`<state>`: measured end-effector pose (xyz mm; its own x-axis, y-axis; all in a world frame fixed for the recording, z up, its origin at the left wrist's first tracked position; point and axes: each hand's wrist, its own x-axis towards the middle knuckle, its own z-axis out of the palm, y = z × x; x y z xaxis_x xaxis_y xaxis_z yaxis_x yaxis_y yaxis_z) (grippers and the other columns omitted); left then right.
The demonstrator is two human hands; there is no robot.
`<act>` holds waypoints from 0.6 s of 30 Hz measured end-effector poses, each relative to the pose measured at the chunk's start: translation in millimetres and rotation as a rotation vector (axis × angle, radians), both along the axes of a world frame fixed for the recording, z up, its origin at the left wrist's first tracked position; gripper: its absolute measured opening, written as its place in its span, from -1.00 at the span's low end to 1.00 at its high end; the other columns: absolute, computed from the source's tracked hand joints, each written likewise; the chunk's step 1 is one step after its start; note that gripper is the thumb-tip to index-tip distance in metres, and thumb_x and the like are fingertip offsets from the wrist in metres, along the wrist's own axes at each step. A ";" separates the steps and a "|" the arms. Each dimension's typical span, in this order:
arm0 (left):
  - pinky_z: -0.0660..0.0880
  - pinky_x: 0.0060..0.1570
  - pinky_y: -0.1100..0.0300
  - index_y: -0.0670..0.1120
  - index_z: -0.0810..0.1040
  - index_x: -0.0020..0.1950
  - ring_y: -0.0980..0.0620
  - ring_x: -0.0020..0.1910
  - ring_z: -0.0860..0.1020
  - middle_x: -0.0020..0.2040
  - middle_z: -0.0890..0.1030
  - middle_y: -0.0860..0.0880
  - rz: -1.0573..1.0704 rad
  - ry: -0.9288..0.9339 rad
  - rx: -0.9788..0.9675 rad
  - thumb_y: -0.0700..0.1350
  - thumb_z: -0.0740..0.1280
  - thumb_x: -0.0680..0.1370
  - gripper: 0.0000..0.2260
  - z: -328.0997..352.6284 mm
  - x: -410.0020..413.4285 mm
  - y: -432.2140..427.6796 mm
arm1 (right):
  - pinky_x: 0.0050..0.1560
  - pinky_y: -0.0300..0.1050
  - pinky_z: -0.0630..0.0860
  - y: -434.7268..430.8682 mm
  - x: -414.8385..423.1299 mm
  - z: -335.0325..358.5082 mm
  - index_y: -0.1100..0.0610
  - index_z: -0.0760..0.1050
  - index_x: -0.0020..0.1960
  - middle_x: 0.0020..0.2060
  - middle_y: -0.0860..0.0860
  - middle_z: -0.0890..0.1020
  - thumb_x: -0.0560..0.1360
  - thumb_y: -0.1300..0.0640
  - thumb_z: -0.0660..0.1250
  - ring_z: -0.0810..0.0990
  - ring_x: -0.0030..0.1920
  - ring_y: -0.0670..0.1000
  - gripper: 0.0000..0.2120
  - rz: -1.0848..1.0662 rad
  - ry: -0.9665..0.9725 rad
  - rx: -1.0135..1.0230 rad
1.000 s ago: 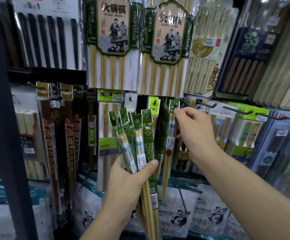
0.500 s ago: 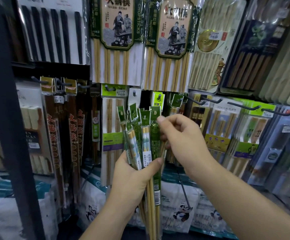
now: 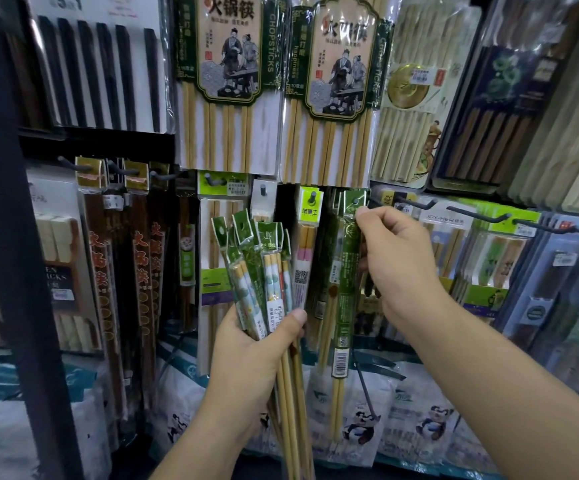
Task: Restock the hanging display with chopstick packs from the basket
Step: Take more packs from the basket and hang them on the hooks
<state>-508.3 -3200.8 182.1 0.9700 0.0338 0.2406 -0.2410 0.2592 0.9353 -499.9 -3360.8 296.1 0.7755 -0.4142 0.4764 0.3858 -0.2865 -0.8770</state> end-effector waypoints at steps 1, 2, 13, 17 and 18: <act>0.55 -0.08 0.17 0.00 0.66 0.05 0.10 -0.12 0.73 -0.10 0.76 0.05 -0.005 -0.003 -0.006 0.14 0.58 0.27 -0.57 -0.1 0.3 0.0 | -0.26 -0.16 0.45 -0.7 1.7 -0.5 0.06 0.55 -0.29 -0.37 0.05 0.36 0.65 -0.01 0.30 0.37 -0.34 0.00 -0.65 -0.006 0.011 0.006; 0.56 -0.07 0.15 0.00 0.66 0.05 0.09 -0.11 0.73 -0.09 0.76 0.05 -0.008 -0.006 -0.008 0.15 0.58 0.27 -0.57 -0.4 0.5 0.0 | -0.25 -0.17 0.46 -1.4 2.9 -0.8 0.11 0.54 -0.26 -0.34 0.06 0.36 0.65 -0.01 0.31 0.36 -0.33 0.00 -0.65 -0.008 0.013 0.010; 0.54 -0.03 0.17 0.09 0.68 0.01 0.12 -0.07 0.72 -0.06 0.76 0.07 -0.027 -0.012 0.003 0.10 0.60 0.33 -0.70 -2.1 1.1 -1.4 | -0.20 -0.20 0.43 -4.8 15.8 -12.7 0.11 0.60 -0.11 -0.32 0.06 0.59 0.62 -0.03 0.34 0.54 -0.30 -0.05 -0.75 -0.098 0.053 -0.056; 0.56 -0.01 0.16 0.20 0.69 -0.01 0.10 -0.05 0.73 -0.05 0.76 0.07 -0.058 -0.022 0.040 -0.02 0.59 0.43 -0.79 -3.3 2.3 -0.8 | -0.20 -0.17 0.45 0.0 2.1 -21.2 0.05 0.53 -0.12 -0.26 -0.01 0.65 0.60 -0.07 0.37 0.66 -0.15 -0.04 -0.78 -0.106 0.052 -0.061; 0.57 0.00 0.12 0.20 0.69 0.00 0.08 -0.05 0.73 -0.05 0.77 0.06 -0.061 -0.025 0.045 -0.03 0.60 0.43 -0.78 -3.7 2.4 -0.8 | -0.21 -0.18 0.48 2.9 -2.9 -22.5 0.04 0.54 -0.14 -0.29 -0.03 0.64 0.60 -0.07 0.37 0.65 -0.21 -0.10 -0.78 -0.052 0.055 -0.072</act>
<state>-505.9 -3201.6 178.4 0.9636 -0.0365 0.2648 -0.2496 0.2323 0.9401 -502.8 -3357.9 273.6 0.7797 -0.4207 0.4638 0.3211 -0.3673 -0.8729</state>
